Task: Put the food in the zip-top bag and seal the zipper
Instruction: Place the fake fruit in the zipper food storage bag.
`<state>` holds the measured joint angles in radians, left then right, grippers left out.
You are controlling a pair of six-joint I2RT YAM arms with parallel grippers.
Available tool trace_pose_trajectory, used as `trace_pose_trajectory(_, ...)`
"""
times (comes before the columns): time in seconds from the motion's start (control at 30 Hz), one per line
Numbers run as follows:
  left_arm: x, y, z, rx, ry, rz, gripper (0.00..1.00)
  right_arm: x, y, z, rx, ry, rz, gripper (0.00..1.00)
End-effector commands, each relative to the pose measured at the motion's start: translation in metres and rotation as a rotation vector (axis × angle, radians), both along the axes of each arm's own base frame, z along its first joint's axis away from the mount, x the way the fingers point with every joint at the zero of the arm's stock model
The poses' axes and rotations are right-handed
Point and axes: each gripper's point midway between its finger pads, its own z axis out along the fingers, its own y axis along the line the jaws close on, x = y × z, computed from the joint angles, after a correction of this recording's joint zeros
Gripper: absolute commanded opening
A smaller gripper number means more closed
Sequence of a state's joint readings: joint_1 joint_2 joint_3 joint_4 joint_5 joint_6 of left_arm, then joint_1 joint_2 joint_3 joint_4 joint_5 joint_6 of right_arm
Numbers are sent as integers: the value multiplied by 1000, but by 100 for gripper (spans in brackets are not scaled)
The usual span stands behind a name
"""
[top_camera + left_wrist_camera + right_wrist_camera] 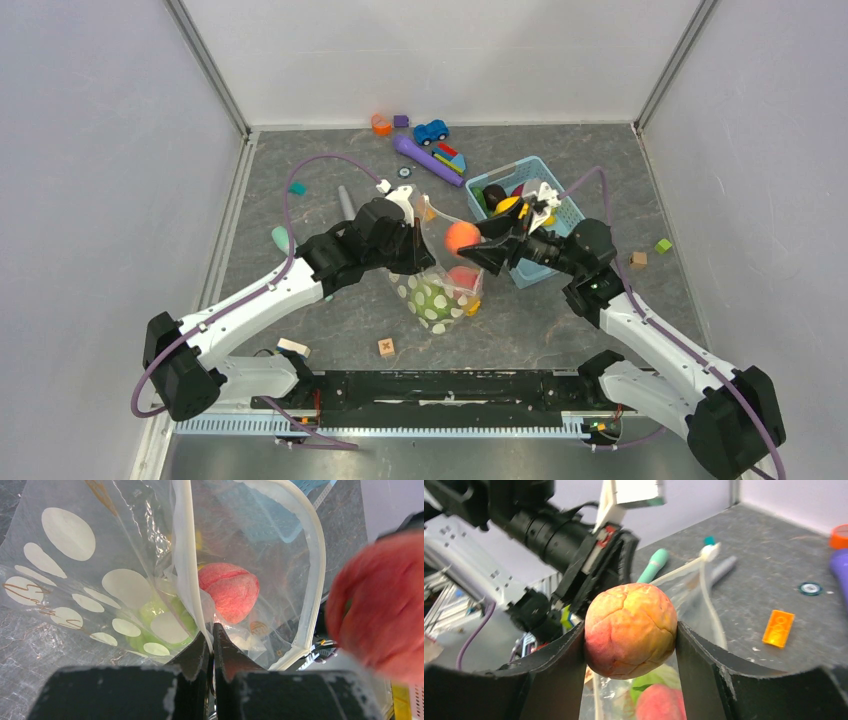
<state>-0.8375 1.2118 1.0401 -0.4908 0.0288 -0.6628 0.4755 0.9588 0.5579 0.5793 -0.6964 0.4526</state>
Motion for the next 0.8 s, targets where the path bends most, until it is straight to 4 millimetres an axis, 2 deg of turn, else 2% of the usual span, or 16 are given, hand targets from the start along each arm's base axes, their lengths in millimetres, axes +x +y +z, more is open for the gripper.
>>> trace_pose_trajectory(0.0,2,-5,13,-31,-57,-35,9,-9,18,1,-93,-97,43,36)
trace_pose_trajectory(0.1,1,-6,14,-37,-57,-43,9,1,24,-10,-174,-89,-22,41)
trace_pose_trajectory(0.37,-1,-4,16,-45,-65,-50,9,16,30,-26,-244,-43,-85,49)
trace_pose_trajectory(0.77,-9,-9,27,-102,-87,-95,9,49,11,-42,-344,27,-324,53)
